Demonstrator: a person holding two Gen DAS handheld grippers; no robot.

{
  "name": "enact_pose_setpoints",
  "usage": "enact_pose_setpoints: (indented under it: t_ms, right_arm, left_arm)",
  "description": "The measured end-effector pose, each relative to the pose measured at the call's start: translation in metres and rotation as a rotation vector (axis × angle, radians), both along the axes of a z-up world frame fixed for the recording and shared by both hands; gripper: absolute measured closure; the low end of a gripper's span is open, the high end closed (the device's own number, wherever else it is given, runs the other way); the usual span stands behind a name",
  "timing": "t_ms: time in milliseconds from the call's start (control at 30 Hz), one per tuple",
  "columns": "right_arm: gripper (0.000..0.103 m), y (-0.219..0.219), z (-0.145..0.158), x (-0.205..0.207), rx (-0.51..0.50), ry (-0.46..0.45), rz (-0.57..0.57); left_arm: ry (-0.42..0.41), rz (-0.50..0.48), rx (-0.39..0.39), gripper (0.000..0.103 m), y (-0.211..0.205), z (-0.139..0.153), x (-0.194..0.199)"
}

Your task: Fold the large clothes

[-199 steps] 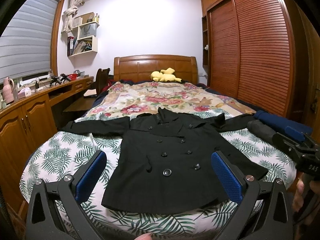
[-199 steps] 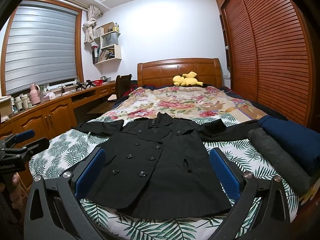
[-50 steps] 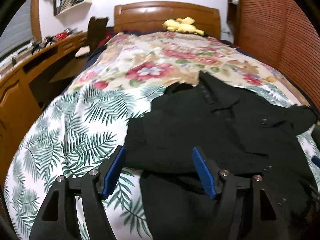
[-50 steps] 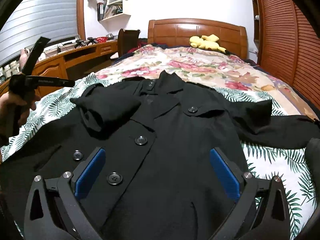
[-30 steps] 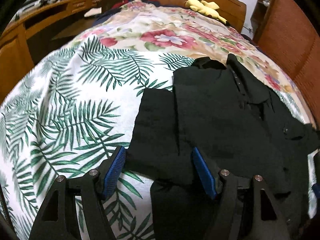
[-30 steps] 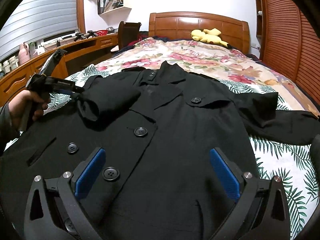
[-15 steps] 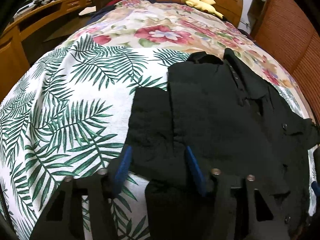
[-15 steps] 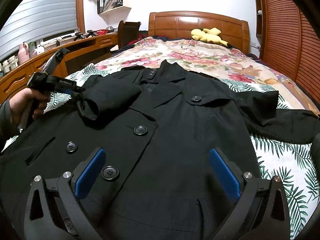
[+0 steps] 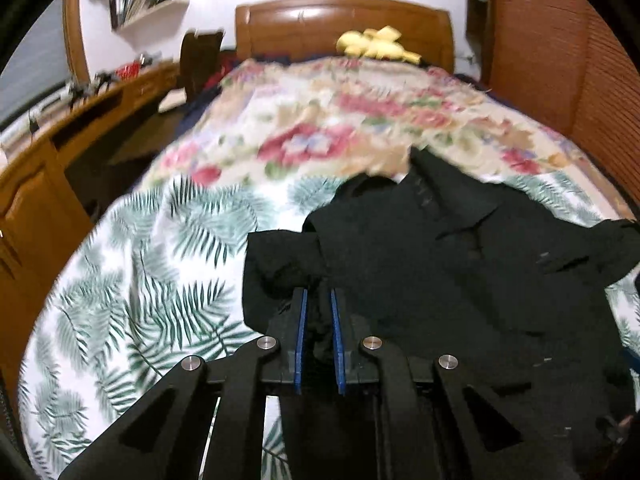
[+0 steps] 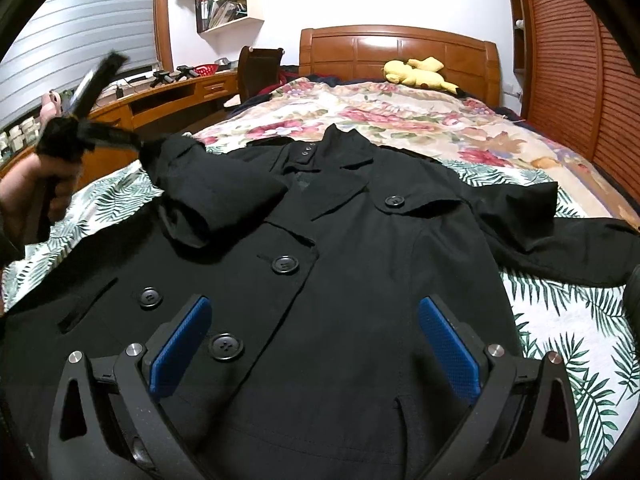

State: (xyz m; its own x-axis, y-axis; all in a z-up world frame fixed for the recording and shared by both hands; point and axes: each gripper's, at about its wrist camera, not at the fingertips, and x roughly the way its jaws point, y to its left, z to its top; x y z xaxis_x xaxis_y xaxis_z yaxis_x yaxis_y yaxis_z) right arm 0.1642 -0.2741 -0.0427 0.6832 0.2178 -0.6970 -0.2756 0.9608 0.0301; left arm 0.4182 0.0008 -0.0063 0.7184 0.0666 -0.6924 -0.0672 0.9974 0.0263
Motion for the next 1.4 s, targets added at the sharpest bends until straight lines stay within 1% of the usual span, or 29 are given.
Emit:
enact_pose_setpoints:
  t_ms: [100,200,333,433,500,633,700,733,767,800,867,900,933,1067,1167,1333,1400]
  right_arm:
    - [0.000,-0.004,0.007,-0.006,0.019,-0.005,-0.001]
    - [0.000,-0.009,0.016,-0.015,0.025,-0.026,0.000]
    - [0.000,-0.019,0.027,-0.027,0.015,-0.054,-0.008]
    - [0.000,-0.032,0.035,-0.034,0.016,-0.071,-0.027]
    - [0.000,-0.041,0.041,-0.039,0.020,-0.080,-0.042]
    - [0.000,-0.054,0.049,-0.050,0.021,-0.096,-0.059]
    - [0.000,-0.058,0.052,-0.054,0.014,-0.102,-0.064]
    - [0.000,-0.060,0.053,-0.057,0.008,-0.106,-0.067]
    - [0.000,-0.062,0.053,-0.058,0.004,-0.107,-0.068]
    - [0.000,-0.063,0.053,-0.059,-0.001,-0.107,-0.070]
    - [0.000,-0.065,0.052,-0.061,-0.010,-0.105,-0.071]
    - [0.000,-0.066,0.052,-0.061,-0.011,-0.102,-0.070]
    - [0.000,-0.066,0.052,-0.062,-0.011,-0.101,-0.069]
    - [0.000,-0.064,0.054,-0.064,-0.010,-0.100,-0.060]
    - [0.000,-0.058,0.055,-0.065,-0.003,-0.100,-0.042]
    - [0.000,-0.039,0.052,-0.061,0.031,-0.083,0.016]
    - [0.001,-0.025,0.050,-0.060,0.035,-0.080,0.053]
  left_arm:
    - [-0.054,-0.034,0.019,0.092,-0.021,0.026,-0.021]
    - [-0.097,-0.082,0.033,0.092,-0.046,0.046,-0.044]
    - [-0.142,-0.146,0.038,0.092,-0.077,0.064,-0.080]
    - [-0.171,-0.193,0.041,0.092,-0.094,0.070,-0.109]
    - [-0.187,-0.224,0.049,0.092,-0.106,0.070,-0.129]
    - [-0.196,-0.267,0.051,0.091,-0.113,0.063,-0.162]
    - [-0.211,-0.265,0.082,0.091,-0.119,0.060,-0.177]
    - [-0.225,-0.256,0.106,0.089,-0.121,0.057,-0.186]
    - [-0.237,-0.254,0.120,0.085,-0.123,0.054,-0.192]
    - [-0.246,-0.262,0.120,0.083,-0.125,0.052,-0.202]
    - [-0.242,-0.278,0.090,0.074,-0.125,0.044,-0.215]
    - [-0.236,-0.284,0.068,0.071,-0.122,0.042,-0.223]
    - [-0.234,-0.287,0.048,0.066,-0.121,0.040,-0.231]
    - [-0.254,-0.294,0.018,0.052,-0.106,0.039,-0.255]
    - [-0.259,-0.283,0.004,0.048,-0.095,0.035,-0.273]
    - [-0.245,-0.239,-0.009,0.047,-0.072,0.024,-0.290]
    - [-0.238,-0.224,-0.019,0.047,-0.065,0.020,-0.295]
